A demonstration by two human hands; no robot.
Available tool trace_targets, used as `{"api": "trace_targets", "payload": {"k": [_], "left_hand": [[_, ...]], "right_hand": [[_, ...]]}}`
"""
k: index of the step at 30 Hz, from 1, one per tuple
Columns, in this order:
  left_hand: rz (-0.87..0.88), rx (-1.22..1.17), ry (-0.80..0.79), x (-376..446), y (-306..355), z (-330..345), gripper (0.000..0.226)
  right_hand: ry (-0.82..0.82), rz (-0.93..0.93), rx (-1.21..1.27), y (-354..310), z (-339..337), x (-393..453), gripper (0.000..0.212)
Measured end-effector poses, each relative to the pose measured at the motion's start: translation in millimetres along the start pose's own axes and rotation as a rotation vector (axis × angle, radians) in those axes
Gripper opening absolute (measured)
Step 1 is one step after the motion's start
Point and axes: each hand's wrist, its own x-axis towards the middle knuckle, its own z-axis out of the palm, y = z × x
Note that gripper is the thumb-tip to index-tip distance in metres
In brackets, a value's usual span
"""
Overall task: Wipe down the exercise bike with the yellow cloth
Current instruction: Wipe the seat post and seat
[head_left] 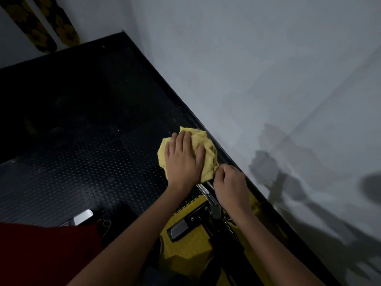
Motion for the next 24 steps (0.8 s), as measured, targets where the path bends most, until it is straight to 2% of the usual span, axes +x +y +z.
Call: {"api": "trace_targets", "payload": {"k": [3,5,7,9,11,14,18,21,24], "left_hand": [[-0.012,0.104,-0.124,44,6,-7,0.054],[-0.115,0.14,-0.282,71,14,-10,0.057],[-0.17,0.137,-0.357,85,20,-11,0.06],[-0.118,0.177,-0.3,81,22,-8,0.057],[-0.002,0.198,-0.166,61,18,-6,0.051],[0.118,0.095,-0.014,23,4,-2,0.053],[0.177,0.025,-0.098,-8,-6,-5,0.067],[0.209,0.087,-0.134,17,-4,-5,0.068],[0.144,0.148,-0.304,60,8,-1,0.063]], "right_hand": [[0.008,-0.014,-0.025,2,2,1,0.035],[0.006,-0.019,-0.019,3,3,0,0.033],[0.002,-0.017,-0.003,4,5,0,0.031],[-0.004,-0.013,0.024,5,5,-1,0.031],[-0.008,-0.012,0.04,6,5,0,0.032],[-0.009,0.0,0.019,6,2,-1,0.033],[-0.016,0.018,0.012,5,3,1,0.033],[-0.012,0.008,0.025,4,3,4,0.033],[-0.017,-0.014,0.032,6,4,3,0.033]]}}
